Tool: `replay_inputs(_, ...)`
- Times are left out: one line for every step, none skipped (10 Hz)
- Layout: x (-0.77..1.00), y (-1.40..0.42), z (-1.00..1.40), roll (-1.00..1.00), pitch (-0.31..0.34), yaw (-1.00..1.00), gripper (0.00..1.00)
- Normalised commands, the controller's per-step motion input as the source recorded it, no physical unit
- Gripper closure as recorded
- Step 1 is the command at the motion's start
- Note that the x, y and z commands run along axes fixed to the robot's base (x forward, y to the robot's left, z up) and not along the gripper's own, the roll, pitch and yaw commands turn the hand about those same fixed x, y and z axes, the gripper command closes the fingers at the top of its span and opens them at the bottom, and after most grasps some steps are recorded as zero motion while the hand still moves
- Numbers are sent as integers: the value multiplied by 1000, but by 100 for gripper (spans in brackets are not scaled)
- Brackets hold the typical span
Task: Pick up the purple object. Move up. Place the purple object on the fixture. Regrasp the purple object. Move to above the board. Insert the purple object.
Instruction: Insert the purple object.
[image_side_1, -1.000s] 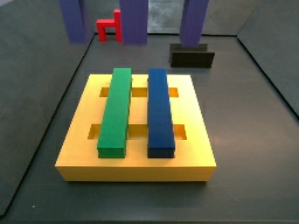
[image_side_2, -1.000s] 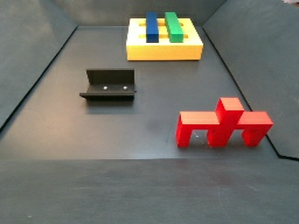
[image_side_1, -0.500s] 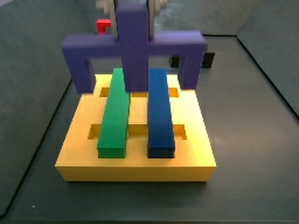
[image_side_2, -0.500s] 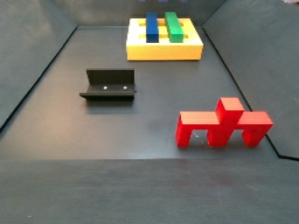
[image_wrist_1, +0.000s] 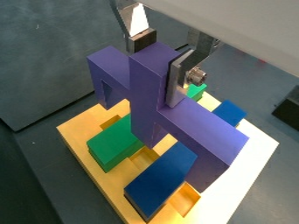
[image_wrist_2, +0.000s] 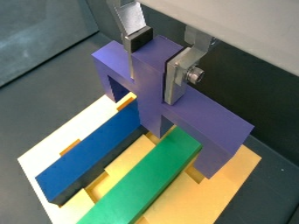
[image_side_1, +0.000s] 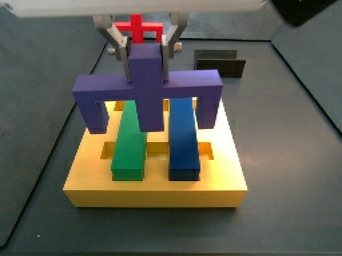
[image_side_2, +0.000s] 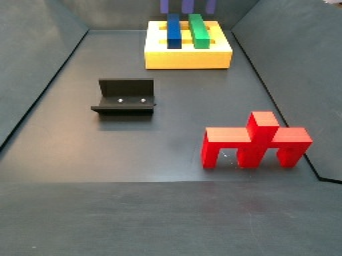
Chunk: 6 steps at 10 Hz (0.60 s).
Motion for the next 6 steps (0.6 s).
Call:
replay_inputs(20, -6, -257, 1, -26, 9, 100)
replay_inputs(66, -51, -243, 0, -10, 14, 100)
replay_inputs(66, -40, -174, 0, -4, 26, 100)
replay_inputs(14, -49, -137, 0, -21, 40, 100)
replay_inputs(0, -43, -126, 0, -29, 46, 100)
replay_inputs(3, -26, -117, 0, -24, 69, 100)
